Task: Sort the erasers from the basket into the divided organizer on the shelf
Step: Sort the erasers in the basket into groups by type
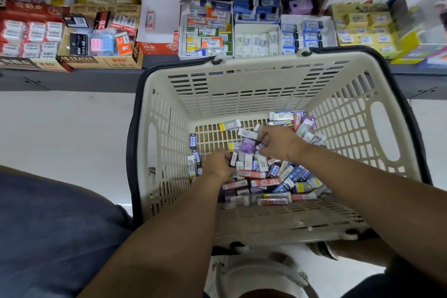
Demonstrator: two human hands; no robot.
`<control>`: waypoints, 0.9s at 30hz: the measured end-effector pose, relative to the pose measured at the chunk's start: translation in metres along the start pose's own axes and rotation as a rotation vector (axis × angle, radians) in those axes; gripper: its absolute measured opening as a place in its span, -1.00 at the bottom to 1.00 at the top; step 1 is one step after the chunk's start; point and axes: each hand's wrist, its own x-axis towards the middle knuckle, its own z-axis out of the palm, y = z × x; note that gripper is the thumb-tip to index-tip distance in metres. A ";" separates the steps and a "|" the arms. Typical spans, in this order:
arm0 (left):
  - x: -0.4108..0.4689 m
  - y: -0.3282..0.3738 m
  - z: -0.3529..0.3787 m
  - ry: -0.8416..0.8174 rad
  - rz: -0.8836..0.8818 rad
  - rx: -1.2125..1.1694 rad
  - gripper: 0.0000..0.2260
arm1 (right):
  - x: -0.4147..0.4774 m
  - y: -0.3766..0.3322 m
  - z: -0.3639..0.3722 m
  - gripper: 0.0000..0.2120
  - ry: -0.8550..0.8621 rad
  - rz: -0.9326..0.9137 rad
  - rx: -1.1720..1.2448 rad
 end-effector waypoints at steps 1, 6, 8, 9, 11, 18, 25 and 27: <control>0.000 0.001 0.000 0.002 0.007 0.028 -0.77 | 0.002 -0.007 0.003 -0.80 0.025 -0.013 0.082; -0.002 0.004 0.000 0.059 -0.082 0.312 -0.75 | 0.031 -0.053 0.032 -0.76 0.084 -0.086 0.405; -0.003 0.003 0.000 0.049 -0.155 0.338 -0.75 | 0.048 -0.073 0.045 -0.74 0.113 -0.068 0.426; -0.002 0.002 0.000 0.056 -0.174 0.344 -0.76 | 0.056 -0.082 0.052 -0.73 0.130 -0.058 0.431; -0.001 0.000 0.002 0.071 -0.174 0.354 -0.79 | 0.069 -0.095 0.066 -0.72 0.138 -0.034 0.433; -0.003 -0.008 0.001 0.107 -0.237 0.275 -0.79 | 0.087 -0.096 0.082 -0.73 0.042 0.009 0.423; 0.000 -0.015 -0.013 0.033 -0.128 0.221 -0.70 | 0.066 -0.063 0.052 -0.89 -0.249 -0.194 -0.118; 0.001 -0.014 -0.017 -0.010 -0.118 0.223 -0.68 | 0.058 -0.054 0.043 -0.88 -0.369 -0.329 -0.307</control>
